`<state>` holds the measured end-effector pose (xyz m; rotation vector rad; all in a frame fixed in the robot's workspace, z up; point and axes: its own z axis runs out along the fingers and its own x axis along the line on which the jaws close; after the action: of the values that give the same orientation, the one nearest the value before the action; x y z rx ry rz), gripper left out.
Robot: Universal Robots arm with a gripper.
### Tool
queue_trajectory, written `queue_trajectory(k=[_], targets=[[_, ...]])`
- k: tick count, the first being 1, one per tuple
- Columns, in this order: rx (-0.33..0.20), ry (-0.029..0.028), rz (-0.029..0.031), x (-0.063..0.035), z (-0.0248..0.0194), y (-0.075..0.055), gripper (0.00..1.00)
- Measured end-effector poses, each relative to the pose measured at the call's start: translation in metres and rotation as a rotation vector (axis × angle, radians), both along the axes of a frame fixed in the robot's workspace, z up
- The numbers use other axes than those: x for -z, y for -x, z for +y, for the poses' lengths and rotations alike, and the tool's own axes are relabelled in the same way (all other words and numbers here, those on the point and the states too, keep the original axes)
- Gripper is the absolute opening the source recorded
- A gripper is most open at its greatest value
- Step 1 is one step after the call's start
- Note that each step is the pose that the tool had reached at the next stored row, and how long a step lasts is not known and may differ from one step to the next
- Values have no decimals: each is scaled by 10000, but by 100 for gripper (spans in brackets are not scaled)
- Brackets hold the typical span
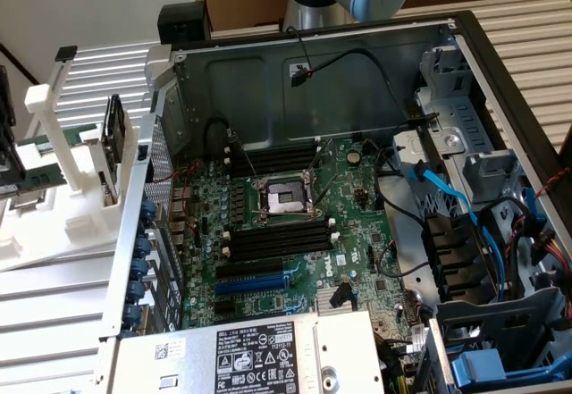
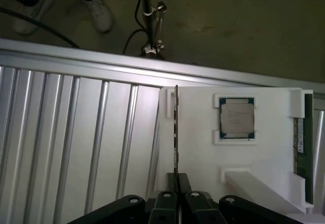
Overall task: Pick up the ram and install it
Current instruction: 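Pick up the ram and move it above insertion slot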
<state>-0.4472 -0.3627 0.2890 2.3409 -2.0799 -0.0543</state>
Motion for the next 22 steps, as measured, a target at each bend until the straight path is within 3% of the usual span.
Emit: queue_trajectory(k=[13, 22], targets=[[1, 149, 0, -526, 0, -20, 13], [0, 165, -2, -745, -9, -195, 13]])
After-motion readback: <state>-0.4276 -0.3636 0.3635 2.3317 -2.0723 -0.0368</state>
